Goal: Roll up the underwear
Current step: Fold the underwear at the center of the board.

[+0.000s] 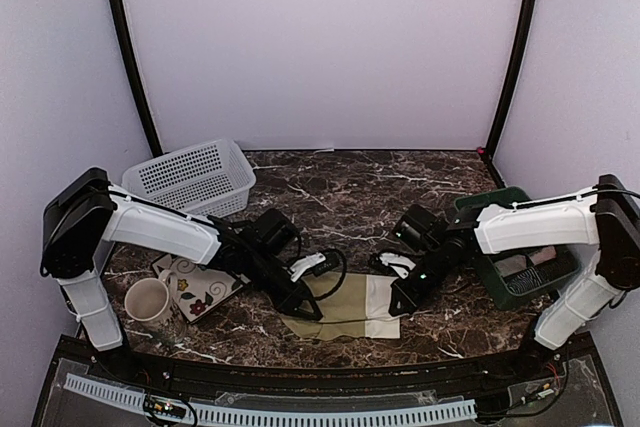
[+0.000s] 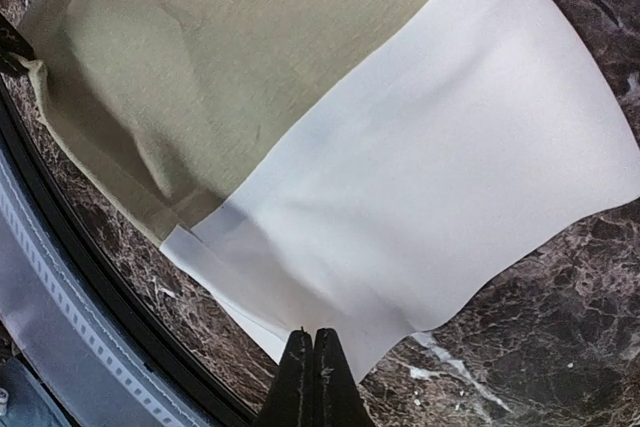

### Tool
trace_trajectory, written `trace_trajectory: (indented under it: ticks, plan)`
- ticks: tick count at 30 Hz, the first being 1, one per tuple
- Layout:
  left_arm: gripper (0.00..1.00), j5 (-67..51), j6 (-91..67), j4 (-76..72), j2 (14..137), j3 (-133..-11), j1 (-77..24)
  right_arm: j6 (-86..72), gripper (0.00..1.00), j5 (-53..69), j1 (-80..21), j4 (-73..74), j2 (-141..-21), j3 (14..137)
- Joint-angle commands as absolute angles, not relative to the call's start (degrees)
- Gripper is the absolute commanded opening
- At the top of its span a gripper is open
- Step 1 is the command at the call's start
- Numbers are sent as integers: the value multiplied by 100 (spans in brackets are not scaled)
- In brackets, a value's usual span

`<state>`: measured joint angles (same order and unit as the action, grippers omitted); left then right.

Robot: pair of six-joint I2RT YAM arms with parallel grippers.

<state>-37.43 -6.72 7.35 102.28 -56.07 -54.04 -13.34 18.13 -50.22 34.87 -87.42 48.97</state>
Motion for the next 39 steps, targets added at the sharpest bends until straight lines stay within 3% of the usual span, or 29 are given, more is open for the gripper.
trace_trajectory:
  ticks: [1, 20, 22, 24, 26, 29, 33, 39]
  plan:
    - [0, -3850, -698, 692, 10019, -5485, -5503, -1456, 0, 1813, -5094, 3532, -8626, 4813]
    - [1, -3871, -506, 811, 10204, -5454, -5702, -1382, 0, 1938, -5306, 3566, -8746, 4782]
    - [5, -3882, -458, 871, 10218, -5464, -5711, -1351, 0, 2002, -5324, 3621, -8783, 4810]
    - [18, -3943, -328, 1008, 10238, -5516, -5726, -1324, 0, 2025, -5337, 3692, -8782, 4839]
    - [37, -4015, -146, 1277, 10197, -5611, -5760, -1318, 10, 2015, -5335, 3792, -8731, 4871]
    - [48, -4169, 111, 1472, 9918, -5650, -5766, -1364, 24, 2062, -5327, 3915, -8574, 4989]
    - [52, -4197, 300, 1637, 9492, -5631, -5722, -1477, 41, 2250, -5269, 3957, -8350, 5211]
    - [47, -3433, -31, 1491, 9505, -5662, -5555, -1786, 35, 2004, -5186, 3587, -8537, 5371]
